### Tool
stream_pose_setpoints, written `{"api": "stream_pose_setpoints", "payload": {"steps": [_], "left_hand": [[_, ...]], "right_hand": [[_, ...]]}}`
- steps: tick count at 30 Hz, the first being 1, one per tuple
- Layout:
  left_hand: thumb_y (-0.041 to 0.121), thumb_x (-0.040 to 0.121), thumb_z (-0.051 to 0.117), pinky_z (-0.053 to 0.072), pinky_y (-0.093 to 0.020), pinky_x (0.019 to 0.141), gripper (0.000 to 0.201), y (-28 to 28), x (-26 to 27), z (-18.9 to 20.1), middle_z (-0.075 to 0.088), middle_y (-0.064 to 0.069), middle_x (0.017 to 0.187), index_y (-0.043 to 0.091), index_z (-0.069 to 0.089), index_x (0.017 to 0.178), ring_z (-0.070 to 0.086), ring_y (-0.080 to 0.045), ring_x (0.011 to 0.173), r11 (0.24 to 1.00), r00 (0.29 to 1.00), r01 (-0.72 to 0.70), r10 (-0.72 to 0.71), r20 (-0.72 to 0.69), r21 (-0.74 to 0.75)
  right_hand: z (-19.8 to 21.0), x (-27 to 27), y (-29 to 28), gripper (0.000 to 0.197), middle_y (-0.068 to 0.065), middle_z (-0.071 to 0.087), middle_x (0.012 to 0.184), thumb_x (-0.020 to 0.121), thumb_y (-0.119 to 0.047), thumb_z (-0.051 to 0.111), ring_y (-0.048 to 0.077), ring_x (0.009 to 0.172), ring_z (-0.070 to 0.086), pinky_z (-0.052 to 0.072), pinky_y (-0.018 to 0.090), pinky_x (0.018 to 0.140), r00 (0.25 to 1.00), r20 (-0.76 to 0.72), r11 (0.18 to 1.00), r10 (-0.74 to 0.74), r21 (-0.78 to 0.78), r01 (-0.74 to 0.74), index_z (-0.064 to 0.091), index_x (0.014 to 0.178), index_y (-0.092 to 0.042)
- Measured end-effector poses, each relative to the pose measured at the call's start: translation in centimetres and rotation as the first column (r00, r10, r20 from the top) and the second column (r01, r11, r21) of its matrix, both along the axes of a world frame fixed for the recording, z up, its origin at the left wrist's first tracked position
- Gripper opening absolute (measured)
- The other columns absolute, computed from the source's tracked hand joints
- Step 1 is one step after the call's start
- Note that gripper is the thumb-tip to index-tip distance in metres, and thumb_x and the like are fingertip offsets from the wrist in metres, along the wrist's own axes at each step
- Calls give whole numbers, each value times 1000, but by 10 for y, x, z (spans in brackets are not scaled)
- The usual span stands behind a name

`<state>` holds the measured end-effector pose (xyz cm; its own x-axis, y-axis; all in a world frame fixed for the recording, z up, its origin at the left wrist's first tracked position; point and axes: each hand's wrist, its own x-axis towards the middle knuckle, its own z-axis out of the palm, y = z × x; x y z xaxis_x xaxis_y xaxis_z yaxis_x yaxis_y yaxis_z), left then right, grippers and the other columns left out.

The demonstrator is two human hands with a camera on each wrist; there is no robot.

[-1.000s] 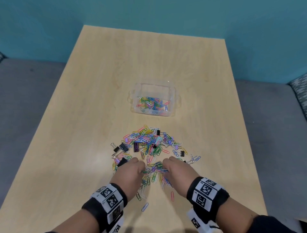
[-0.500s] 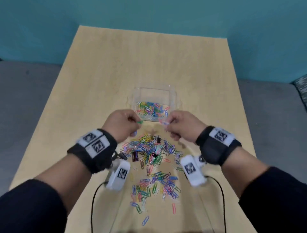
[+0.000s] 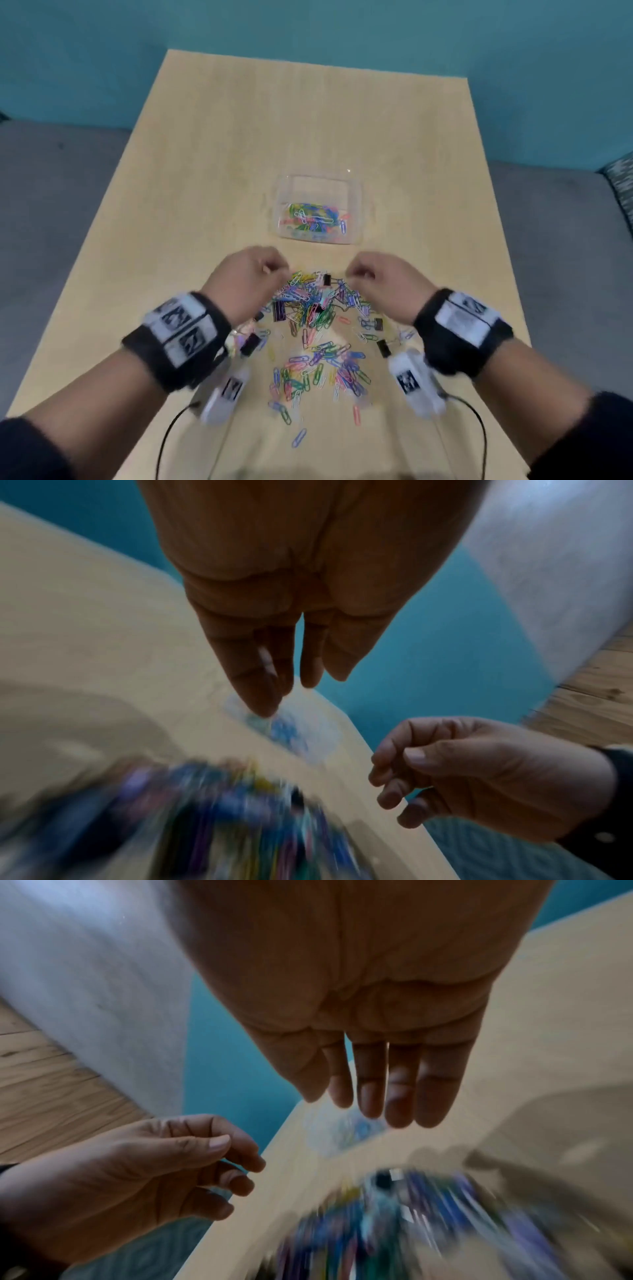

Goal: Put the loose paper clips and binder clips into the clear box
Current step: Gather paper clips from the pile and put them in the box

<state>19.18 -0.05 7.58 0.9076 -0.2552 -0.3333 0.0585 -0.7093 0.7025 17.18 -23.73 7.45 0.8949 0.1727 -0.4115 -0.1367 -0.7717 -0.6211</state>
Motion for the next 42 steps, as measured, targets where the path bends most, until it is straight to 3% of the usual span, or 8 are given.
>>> {"api": "stream_pose_setpoints", "payload": {"steps": [4, 9, 12, 18, 23, 30, 36, 42], "left_hand": [[21, 70, 56, 50, -29, 60, 9, 25, -104, -20, 60, 10, 60, 22, 64, 74, 56, -12, 55, 975, 875, 186, -220, -432, -120], [8, 70, 52, 43, -12, 66, 30, 23, -172, -46, 62, 21, 67, 35, 64, 68, 56, 5, 65, 952, 831, 286, -304, -466, -110], [11, 66, 50, 38, -10, 65, 38, 11, -177, -61, 60, 26, 73, 47, 60, 70, 53, 6, 68, 978, 921, 187, -208, -329, -95], [12, 74, 53, 40, -18, 71, 19, 1, -162, -64, 52, 9, 85, 30, 60, 77, 52, -8, 74, 999, 996, 37, -39, -79, -18], [31, 74, 67, 44, -35, 78, 42, 26, -179, -66, 40, 3, 103, 21, 50, 111, 50, -22, 90, 961, 999, -42, 45, -5, 274], [42, 74, 70, 34, -36, 96, 90, 11, -178, -75, 31, -3, 130, 27, 17, 146, 30, -25, 109, 946, 996, -47, 18, 92, 321], [21, 84, 60, 35, -41, 100, 66, -27, -148, -83, 37, -11, 135, 25, 30, 143, 30, -29, 111, 930, 976, 88, -153, 158, 357], [6, 80, 52, 32, -32, 70, 32, -31, -127, -89, 44, -5, 103, 21, 57, 109, 33, -22, 86, 924, 963, 97, -181, 199, 371]], "right_hand": [[-26, -100, -3, 10, -11, 60, 72, 85, -17, 60, -2, 64, 51, 43, 20, 66, 903, -375, 974, 210, 163, -159, 67, 86, -24], [-42, -159, 21, 19, -8, 66, 79, 83, -15, 57, 2, 72, 55, 47, 27, 85, 734, -554, 911, 393, 346, -226, 71, 92, -23], [-51, -161, 48, 23, -7, 66, 77, 73, -15, 56, 13, 73, 60, 48, 25, 71, 808, -486, 930, 334, 312, -197, 69, 84, -30], [-56, -145, 50, 21, -6, 58, 64, 63, -16, 50, 16, 59, 50, 41, 32, 60, 915, -389, 910, -103, 335, 245, 62, 70, -31], [-56, -177, 15, 39, -5, 39, 113, 82, -32, 60, 17, 82, 56, 47, 31, 76, 989, -49, 986, -141, -95, 136, 43, 117, -33], [-68, -173, 43, 89, -2, 23, 129, 80, -42, 66, 23, 114, 35, 45, 32, 91, 998, 29, 968, -60, -244, 65, 6, 146, -33], [-75, -129, 69, 64, 6, 29, 131, 87, -22, 56, 28, 114, 35, 44, 39, 91, 994, 100, 965, 49, -262, -21, 25, 142, -25], [-75, -116, 71, 30, 9, 38, 114, 85, -5, 46, 30, 98, 41, 43, 39, 72, 981, 112, 947, 159, -298, -119, 47, 113, -17]]}}
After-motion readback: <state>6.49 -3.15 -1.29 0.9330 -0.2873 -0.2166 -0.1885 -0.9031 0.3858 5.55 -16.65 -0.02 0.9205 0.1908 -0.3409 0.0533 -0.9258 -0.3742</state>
